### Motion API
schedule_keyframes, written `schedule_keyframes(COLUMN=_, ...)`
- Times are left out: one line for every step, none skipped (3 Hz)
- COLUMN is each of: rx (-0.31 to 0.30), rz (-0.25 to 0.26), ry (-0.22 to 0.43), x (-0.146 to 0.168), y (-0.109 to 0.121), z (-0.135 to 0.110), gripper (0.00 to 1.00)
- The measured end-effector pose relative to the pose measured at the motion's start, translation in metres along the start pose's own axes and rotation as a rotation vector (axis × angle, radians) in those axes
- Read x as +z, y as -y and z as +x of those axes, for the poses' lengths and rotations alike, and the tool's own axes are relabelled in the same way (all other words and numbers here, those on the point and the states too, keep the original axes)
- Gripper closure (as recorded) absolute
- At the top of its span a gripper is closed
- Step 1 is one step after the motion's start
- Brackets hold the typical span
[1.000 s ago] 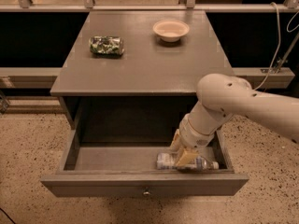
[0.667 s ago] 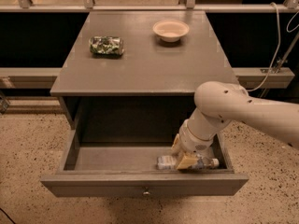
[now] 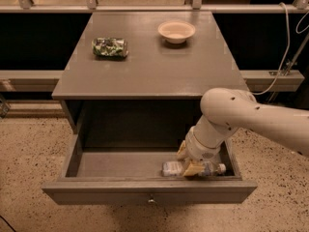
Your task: Pick blue plastic bottle from top drawer and place on counter
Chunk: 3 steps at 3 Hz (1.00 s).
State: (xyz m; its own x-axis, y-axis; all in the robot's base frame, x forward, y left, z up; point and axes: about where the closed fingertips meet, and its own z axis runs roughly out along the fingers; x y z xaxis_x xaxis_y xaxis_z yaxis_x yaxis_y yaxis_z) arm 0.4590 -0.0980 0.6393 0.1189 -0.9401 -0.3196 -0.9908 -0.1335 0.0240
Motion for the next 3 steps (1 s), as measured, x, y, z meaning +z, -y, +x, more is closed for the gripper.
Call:
schedule_keyframes(rx=-0.002, rz=0.001, ry=-0.004, x=0.005, y=-0.004, z=0.002, gripper=0.24)
schedule_keyframes(rx=-0.002, rz=0.001, ry=-0.004, x=0.005, y=-0.005, z=0.002, gripper=0.15)
schedule_keyframes(rx=-0.012, rz=0.001, ry=-0.007, x=0.022, y=-0.016, z=0.006, gripper=0.18)
